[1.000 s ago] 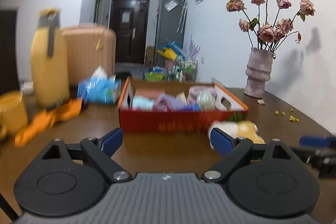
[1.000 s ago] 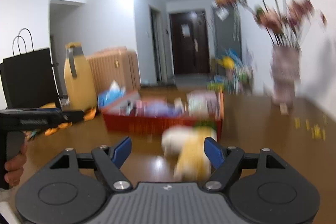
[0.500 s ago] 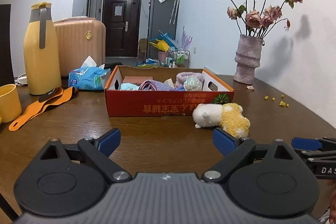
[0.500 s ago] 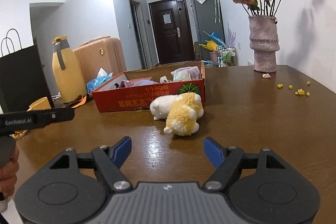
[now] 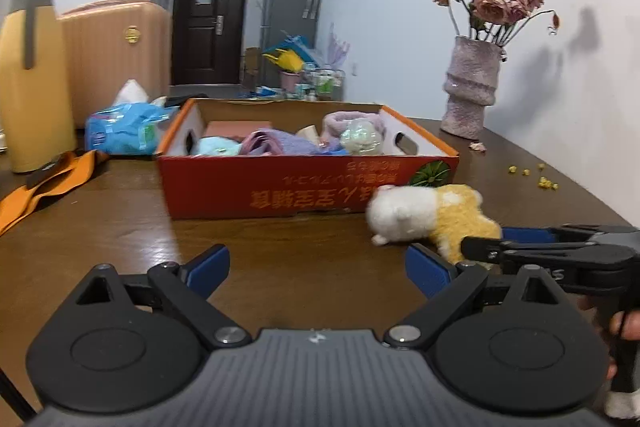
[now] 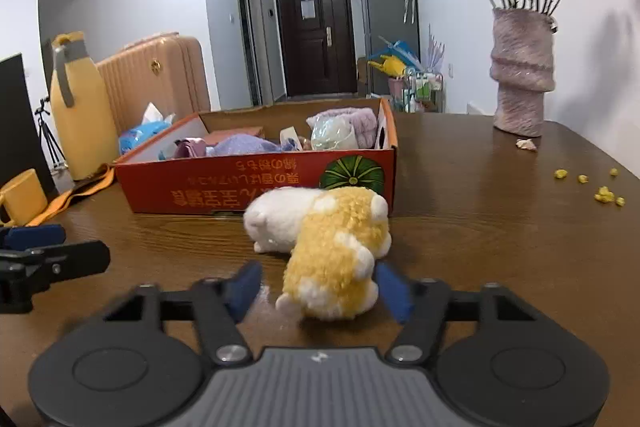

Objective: Organize soft objects
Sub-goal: 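Move the left tool toward the white-and-yellow plush toy, then close the left tool on the white-and-yellow plush toy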

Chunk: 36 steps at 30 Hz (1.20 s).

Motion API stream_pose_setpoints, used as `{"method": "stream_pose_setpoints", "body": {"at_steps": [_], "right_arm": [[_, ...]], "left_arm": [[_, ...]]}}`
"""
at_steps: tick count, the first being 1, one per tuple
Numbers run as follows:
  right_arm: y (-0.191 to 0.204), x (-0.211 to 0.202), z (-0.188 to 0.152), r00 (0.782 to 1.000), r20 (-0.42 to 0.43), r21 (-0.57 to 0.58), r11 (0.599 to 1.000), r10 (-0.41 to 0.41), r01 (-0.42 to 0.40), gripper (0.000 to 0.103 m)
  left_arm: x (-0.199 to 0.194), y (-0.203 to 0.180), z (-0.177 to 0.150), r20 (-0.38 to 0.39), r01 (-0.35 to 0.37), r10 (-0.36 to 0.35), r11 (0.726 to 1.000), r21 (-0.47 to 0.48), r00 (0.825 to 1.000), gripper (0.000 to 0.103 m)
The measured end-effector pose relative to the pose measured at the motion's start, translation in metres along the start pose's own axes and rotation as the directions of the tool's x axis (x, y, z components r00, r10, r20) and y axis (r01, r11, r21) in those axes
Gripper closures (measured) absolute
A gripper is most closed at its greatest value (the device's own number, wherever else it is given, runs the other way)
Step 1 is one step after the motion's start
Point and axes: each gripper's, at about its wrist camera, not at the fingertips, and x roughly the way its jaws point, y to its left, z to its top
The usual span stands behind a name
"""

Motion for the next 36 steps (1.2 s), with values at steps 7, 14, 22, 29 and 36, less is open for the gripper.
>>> {"method": "stream_pose_setpoints", "body": {"at_steps": [7, 14, 22, 29, 36], "right_arm": [[-0.011, -0.007, -0.017, 0.986, -0.023, 0.023, 0.986, 0.164, -0.164, 0.066], [-0.027, -0.037, -0.033, 0.98, -0.027, 0.101, 0.976, 0.196, -0.192, 0.053], [-0.032, -0.027, -0.023, 0.982, 0.025, 0.187, 0.965, 0.185, -0.186, 0.054], [-0.027, -0.029, -0.027, 0.98, 0.01, 0.213, 0.957, 0.198, -0.195, 0.067], [-0.028, -0.054, -0.04, 0.982, 0.006, 0.233, 0.955, 0.187, -0.183, 0.068]], "left_arm": [[0.027, 0.002, 0.003, -0.031, 0.08, -0.081, 0.996, -0.046, 0.996, 0.007], [0.052, 0.007, -0.002, -0.107, 0.155, -0.17, 0.979, -0.135, 0.98, 0.02], [0.063, 0.009, -0.004, -0.136, 0.216, -0.248, 0.953, -0.215, 0.959, 0.034], [0.067, 0.014, -0.007, -0.12, 0.291, -0.332, 0.918, -0.267, 0.936, 0.06], [0.048, 0.003, -0.015, -0.126, 0.321, -0.361, 0.912, -0.257, 0.924, 0.063]]}}
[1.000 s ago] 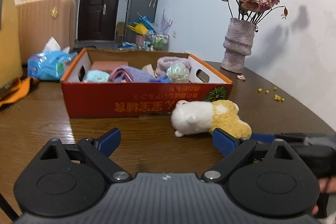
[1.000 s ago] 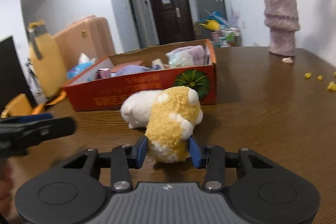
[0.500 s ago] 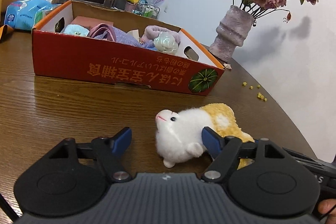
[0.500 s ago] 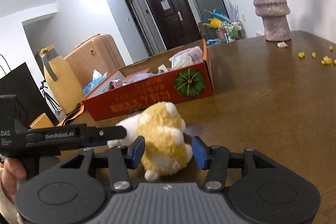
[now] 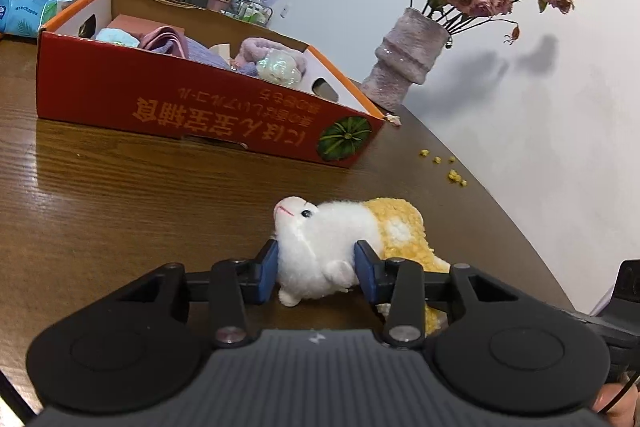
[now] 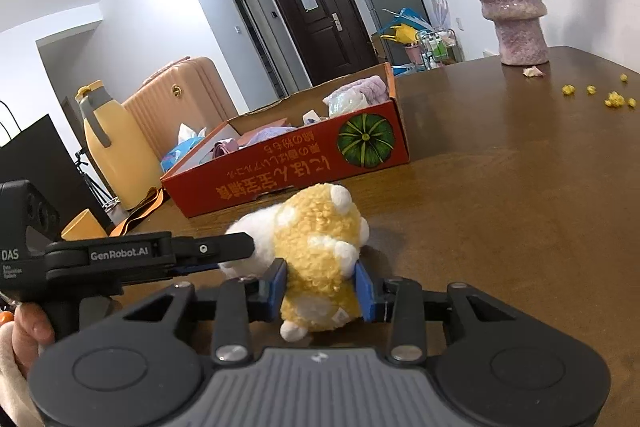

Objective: Organize soft objects
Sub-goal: 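Close the left tool on the white-and-yellow plush toy, then carry the plush toy with the left tool into the box and release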

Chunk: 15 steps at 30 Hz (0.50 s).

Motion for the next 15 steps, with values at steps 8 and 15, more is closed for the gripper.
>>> {"method": "stream_pose_setpoints", "body": {"at_steps": [8, 15], "right_arm": [[0.01, -0.025, 0.041, 0.991, 0.132, -0.037, 0.999, 0.011, -0.007, 0.069], [0.01, 0.026, 0.131, 0.988, 0.145, -0.087, 0.994, -0.046, 0.06, 0.07]], "left_arm": [[-0.011, -0.023, 0.05, 0.078, 0.066, -0.071, 0.996, 0.056, 0.994, 0.063], [0.054, -0.009, 0.146, 0.042, 0.077, -0.078, 0.997, 0.032, 0.996, 0.064]]}}
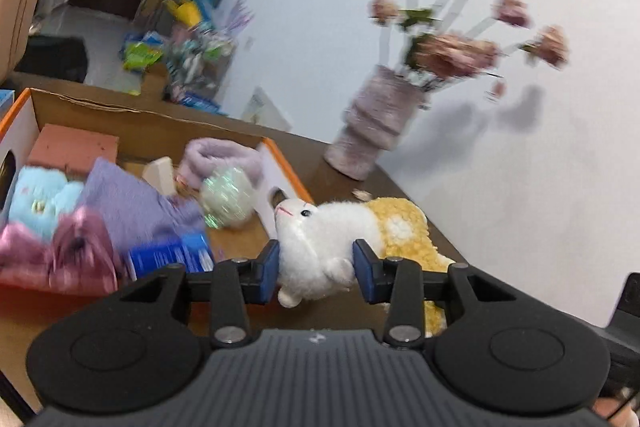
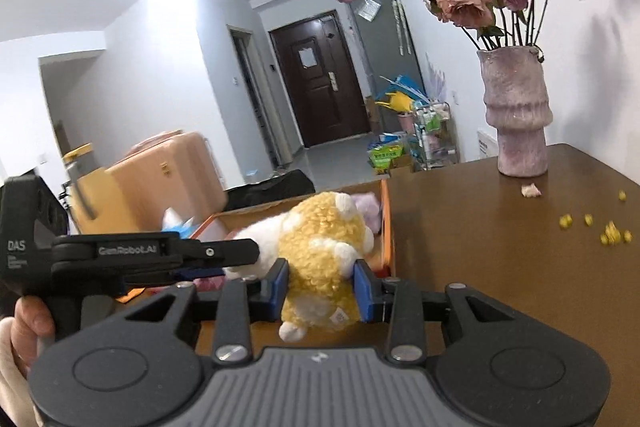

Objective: Organize soft objects
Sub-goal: 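Carry the plush toy with the left tool into the box and release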

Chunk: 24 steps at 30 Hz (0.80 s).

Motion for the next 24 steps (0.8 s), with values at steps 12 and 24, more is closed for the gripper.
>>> {"method": "stream_pose_setpoints", "body": {"at_steps": [12, 24], "right_arm": [[-0.003, 0.141, 0.028, 0.959, -0.264, -0.022, 0.995, -0.103, 0.101, 0.065], [-0.004, 0.113, 0.042, 0.981, -0.16, -0.029, 0.994, -0.111, 0.107, 0.06]], "left_arm": [[0.092, 0.052, 0.037, -0.187, -0.201, 0.203, 0.979, 0.027, 0.961, 0.064], [0.094, 0.04, 0.028, -0.181, -0.254, 0.277, 0.957, 0.137, 0.944, 0.062]]}}
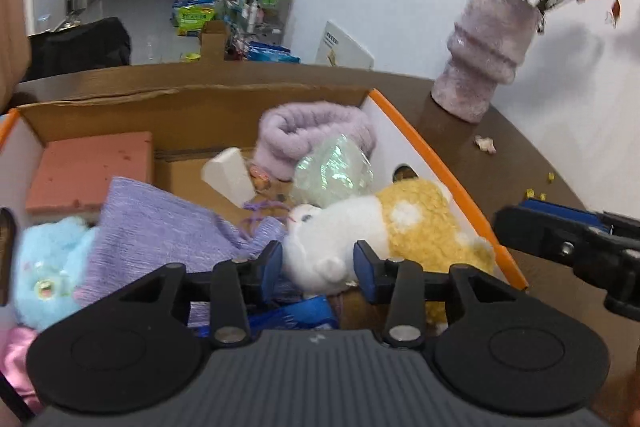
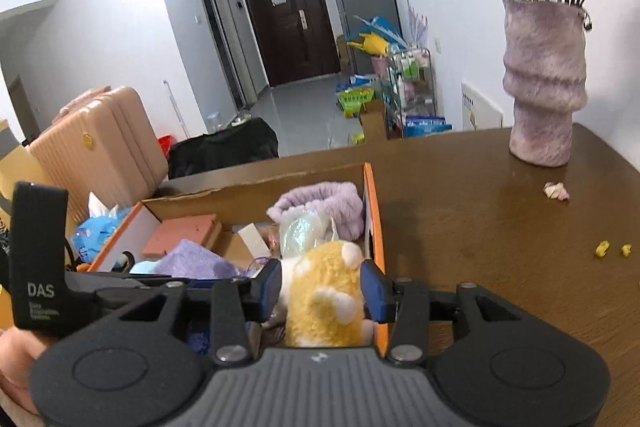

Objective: Organize soft objects
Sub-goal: 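Carry the plush toy with the left tool into the box and release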

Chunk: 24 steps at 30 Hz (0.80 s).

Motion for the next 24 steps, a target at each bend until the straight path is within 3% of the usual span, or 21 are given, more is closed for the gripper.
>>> {"method": "stream_pose_setpoints", "body": {"at_steps": [3, 5, 7, 8, 12, 15, 20, 23, 24], "right_arm": [[0.002, -0.008, 0.004, 0.999, 0.034, -0.018, 1.0, 0.021, -0.02, 0.062], [0.008, 0.004, 0.006, 0.999, 0.042, -0.07, 0.997, 0.014, -0.011, 0.072], [0.012, 0.034, 0.005, 0.998, -0.065, -0.102, 0.995, -0.01, 0.003, 0.096], [0.01, 0.048, 0.003, 0.992, -0.122, -0.083, 0.997, -0.012, 0.002, 0.097], [0.019, 0.059, -0.004, 0.987, -0.145, -0.114, 0.992, -0.066, 0.05, 0.097], [0.023, 0.045, 0.005, 0.99, -0.138, -0.071, 0.997, -0.037, 0.028, 0.096], [0.048, -0.017, 0.03, 0.999, -0.034, -0.136, 0.99, -0.042, 0.037, 0.092], [0.062, -0.061, 0.036, 0.999, 0.028, -0.158, 0.986, -0.044, 0.048, 0.091], [0.066, -0.073, 0.036, 0.998, 0.05, -0.162, 0.986, -0.039, 0.047, 0.078]], "left_arm": [[-0.036, 0.008, 0.005, 0.071, -0.014, 0.014, 1.0, -0.006, 0.997, 0.061], [-0.065, 0.013, 0.008, 0.122, -0.027, 0.027, 1.0, -0.002, 0.992, 0.06], [-0.091, 0.018, 0.009, 0.162, -0.05, 0.05, 0.999, 0.001, 0.986, 0.057], [-0.102, 0.02, 0.008, 0.177, -0.06, 0.058, 0.998, 0.004, 0.983, 0.052], [-0.135, 0.033, 0.001, 0.212, -0.103, 0.099, 0.995, 0.007, 0.972, 0.049], [-0.149, 0.043, -0.002, 0.205, -0.144, 0.146, 0.989, -0.024, 0.968, 0.049], [-0.189, 0.038, -0.008, 0.249, -0.159, 0.155, 0.987, -0.003, 0.956, 0.049], [-0.221, 0.026, -0.015, 0.317, -0.184, 0.17, 0.983, 0.014, 0.933, 0.049], [-0.232, 0.022, -0.021, 0.345, -0.194, 0.177, 0.981, 0.016, 0.922, 0.043]]}}
